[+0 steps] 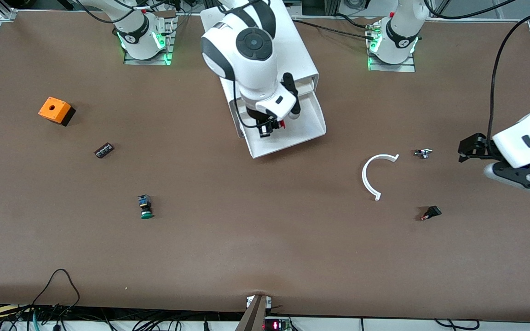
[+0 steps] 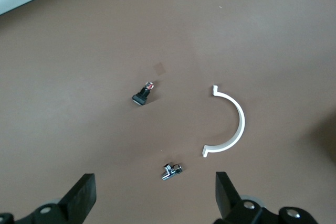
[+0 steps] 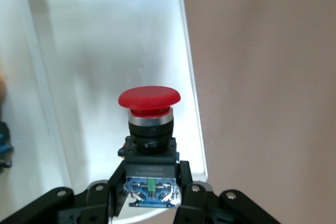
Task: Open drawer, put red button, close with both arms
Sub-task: 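Lower the red button into the drawer and open the right gripper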
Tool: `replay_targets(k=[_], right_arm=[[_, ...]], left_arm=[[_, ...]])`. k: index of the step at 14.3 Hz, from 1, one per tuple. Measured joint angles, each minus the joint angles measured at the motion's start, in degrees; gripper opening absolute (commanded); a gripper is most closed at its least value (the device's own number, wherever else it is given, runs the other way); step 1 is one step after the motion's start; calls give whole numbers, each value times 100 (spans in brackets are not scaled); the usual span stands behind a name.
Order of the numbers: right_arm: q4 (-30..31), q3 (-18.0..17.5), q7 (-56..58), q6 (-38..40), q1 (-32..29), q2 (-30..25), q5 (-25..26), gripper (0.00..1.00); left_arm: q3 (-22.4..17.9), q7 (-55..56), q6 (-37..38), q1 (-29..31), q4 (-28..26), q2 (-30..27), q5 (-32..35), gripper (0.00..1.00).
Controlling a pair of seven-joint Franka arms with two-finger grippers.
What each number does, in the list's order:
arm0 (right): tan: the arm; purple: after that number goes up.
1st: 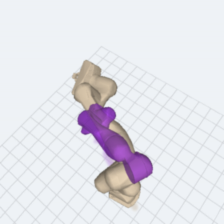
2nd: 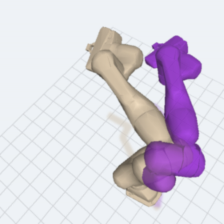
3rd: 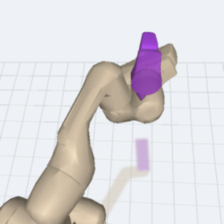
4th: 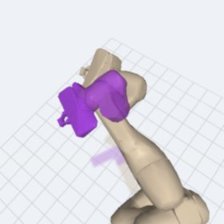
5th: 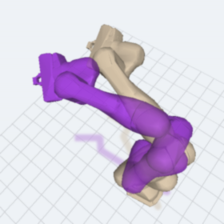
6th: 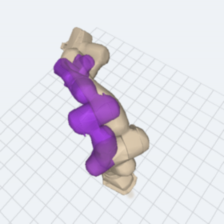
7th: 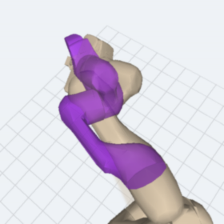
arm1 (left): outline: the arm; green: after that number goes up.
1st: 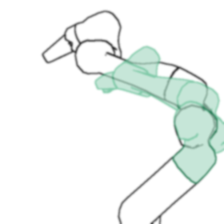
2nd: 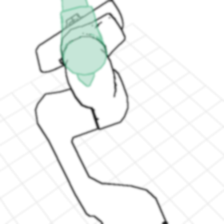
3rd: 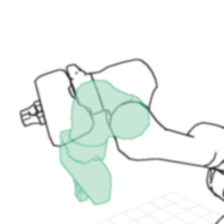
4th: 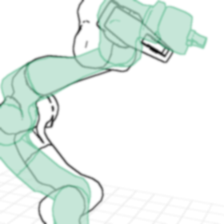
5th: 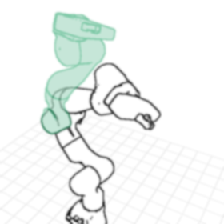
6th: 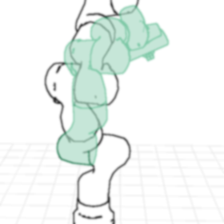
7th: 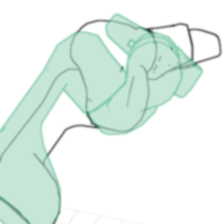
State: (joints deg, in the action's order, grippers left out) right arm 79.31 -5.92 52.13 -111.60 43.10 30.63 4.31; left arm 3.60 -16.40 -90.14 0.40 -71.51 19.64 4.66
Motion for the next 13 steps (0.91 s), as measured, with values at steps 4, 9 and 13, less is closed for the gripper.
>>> replay_targets(k=[4,9,13], right_arm=[[0,14,87,19,29,116,2,23],[-2,18,100,-39,56,422,4,23],[-7,18,101,-300,66,560,6,23]], left_arm=[[13,619,2,38,11,1,0,100],[51,1056,-186,64,-637,-381,-13,100],[49,1175,-691,135,-1894,-1247,-65,100]])
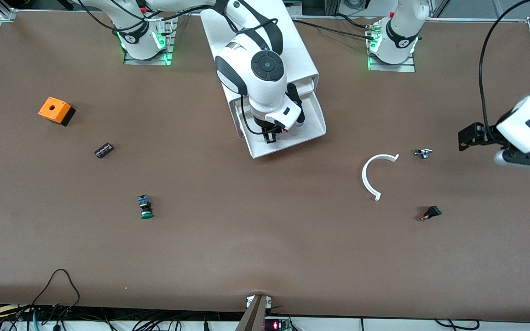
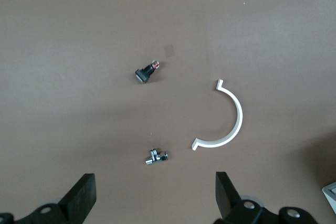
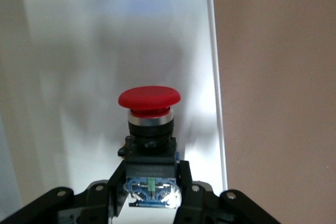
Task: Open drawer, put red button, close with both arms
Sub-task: 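Lower the red button into the drawer and open the right gripper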
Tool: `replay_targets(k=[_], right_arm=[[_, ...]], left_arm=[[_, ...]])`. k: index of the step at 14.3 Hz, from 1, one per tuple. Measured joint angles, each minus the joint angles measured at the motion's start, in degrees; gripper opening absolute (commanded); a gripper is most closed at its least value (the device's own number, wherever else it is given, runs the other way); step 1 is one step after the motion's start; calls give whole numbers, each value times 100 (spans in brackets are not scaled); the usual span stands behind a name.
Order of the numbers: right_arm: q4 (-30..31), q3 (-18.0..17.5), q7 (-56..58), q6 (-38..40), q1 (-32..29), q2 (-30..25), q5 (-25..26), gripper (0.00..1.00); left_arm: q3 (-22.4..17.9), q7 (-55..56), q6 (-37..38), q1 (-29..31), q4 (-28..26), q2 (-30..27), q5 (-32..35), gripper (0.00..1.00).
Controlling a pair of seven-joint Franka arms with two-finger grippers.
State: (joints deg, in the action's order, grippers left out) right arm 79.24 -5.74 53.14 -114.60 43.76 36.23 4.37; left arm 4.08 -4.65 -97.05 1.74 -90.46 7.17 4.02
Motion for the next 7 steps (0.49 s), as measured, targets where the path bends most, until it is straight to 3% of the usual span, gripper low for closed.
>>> replay_targets(k=[7], right_arm=[[-8,0,0,-89,206,78,0,31]], left_arm=[[5,295,21,0,-350,-301,-3,100]])
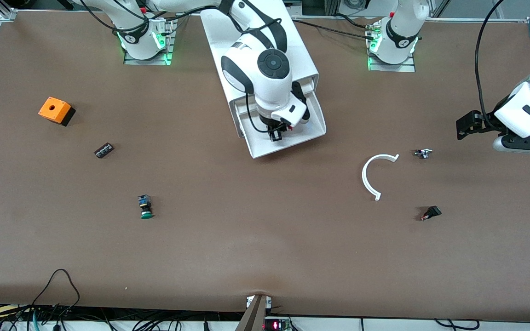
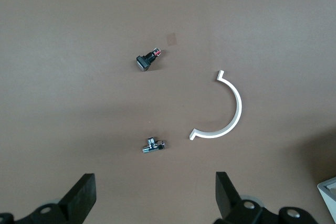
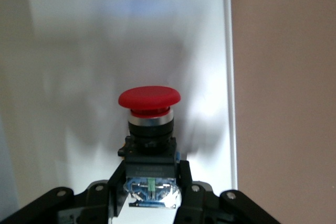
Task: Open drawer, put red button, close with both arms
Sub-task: 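Lower the red button into the drawer and open the right gripper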
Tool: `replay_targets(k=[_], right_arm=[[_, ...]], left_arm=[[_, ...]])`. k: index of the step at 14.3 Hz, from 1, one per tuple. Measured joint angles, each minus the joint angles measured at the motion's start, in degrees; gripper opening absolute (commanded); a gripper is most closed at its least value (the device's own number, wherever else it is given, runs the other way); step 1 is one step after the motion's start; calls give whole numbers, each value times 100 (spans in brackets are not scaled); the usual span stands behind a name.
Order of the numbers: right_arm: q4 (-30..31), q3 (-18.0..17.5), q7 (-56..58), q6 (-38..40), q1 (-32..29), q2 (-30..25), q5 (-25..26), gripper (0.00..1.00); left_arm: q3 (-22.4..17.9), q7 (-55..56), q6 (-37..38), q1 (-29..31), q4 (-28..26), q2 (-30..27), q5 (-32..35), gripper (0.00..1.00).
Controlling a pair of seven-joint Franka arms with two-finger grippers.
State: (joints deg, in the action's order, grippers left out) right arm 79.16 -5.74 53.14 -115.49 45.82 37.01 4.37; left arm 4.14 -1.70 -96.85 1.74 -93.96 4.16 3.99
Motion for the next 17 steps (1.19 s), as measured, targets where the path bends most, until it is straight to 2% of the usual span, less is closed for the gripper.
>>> replay_targets(k=[1,2,4,7,8,9,13,17], right_arm=[[0,0,0,0,24,0,0,39],[-1,0,-1,-1,34,0,1,51],[-6,15,-1,-2,34,1,1,62],[-25,71,-1,-2,33,0,1,67],[-29,77,-1,-2,33,0,1,76],[-32,78,-1,-2,33,1,1,100],[-175,309,-1,278,30,-7,2,100],[-1244,522,-1,1354,-30,-107,0,100]], left_arm=[[0,15,-1,0,2,0,-1,100],[0,20,-3,0,7,0,-5,100],[1,24,-7,0,33,-2,-72,100],[2,27,-7,0,56,-2,-137,100],[2,27,-7,0,57,-1,-174,100],[2,27,-9,0,63,-1,-188,100],[2,31,-10,0,94,-1,-192,100],[2,54,-10,0,96,-1,-193,100]])
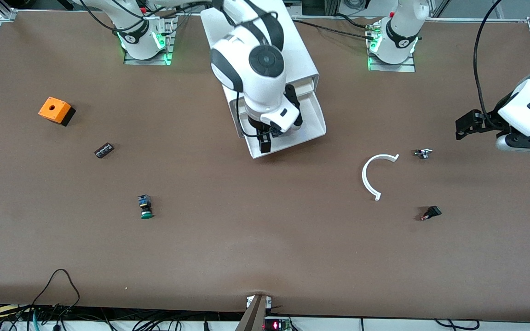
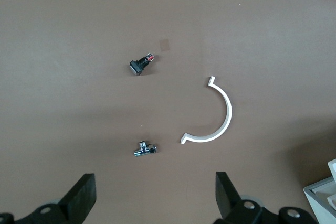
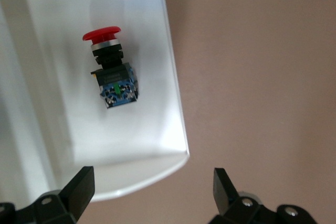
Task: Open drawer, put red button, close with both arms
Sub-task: 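Lower the red button into the drawer and open the right gripper, then raise the right gripper away while the left gripper moves to the drawer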
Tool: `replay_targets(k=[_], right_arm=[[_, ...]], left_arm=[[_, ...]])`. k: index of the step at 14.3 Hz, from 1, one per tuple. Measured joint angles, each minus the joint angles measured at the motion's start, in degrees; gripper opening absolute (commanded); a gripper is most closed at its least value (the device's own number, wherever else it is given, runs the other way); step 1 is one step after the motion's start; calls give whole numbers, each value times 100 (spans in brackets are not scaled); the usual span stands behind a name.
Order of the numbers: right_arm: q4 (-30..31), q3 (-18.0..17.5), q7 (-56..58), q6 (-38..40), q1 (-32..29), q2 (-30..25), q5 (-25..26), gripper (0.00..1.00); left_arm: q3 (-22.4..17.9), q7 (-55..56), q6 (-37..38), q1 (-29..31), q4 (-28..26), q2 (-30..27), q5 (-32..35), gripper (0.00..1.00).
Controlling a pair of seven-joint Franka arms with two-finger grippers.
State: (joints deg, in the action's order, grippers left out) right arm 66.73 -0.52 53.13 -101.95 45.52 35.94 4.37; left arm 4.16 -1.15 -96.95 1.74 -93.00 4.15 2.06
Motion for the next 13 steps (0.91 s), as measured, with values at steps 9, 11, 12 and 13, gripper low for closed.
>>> replay_targets(k=[9,11,12,13], right_arm=[[-352,43,-81,124,-600,-588,-401,100],[-353,35,-149,131,-857,-747,-590,100],[-353,24,-216,128,-944,-782,-636,100],[-353,12,-409,122,-984,-798,-642,100]], left_arm=[[181,441,14,-42,-8,55,-13,100],[423,924,14,-59,-12,199,-14,100],[572,1157,7,-70,-11,310,-14,100],[712,1422,2,-93,-11,435,-14,100]])
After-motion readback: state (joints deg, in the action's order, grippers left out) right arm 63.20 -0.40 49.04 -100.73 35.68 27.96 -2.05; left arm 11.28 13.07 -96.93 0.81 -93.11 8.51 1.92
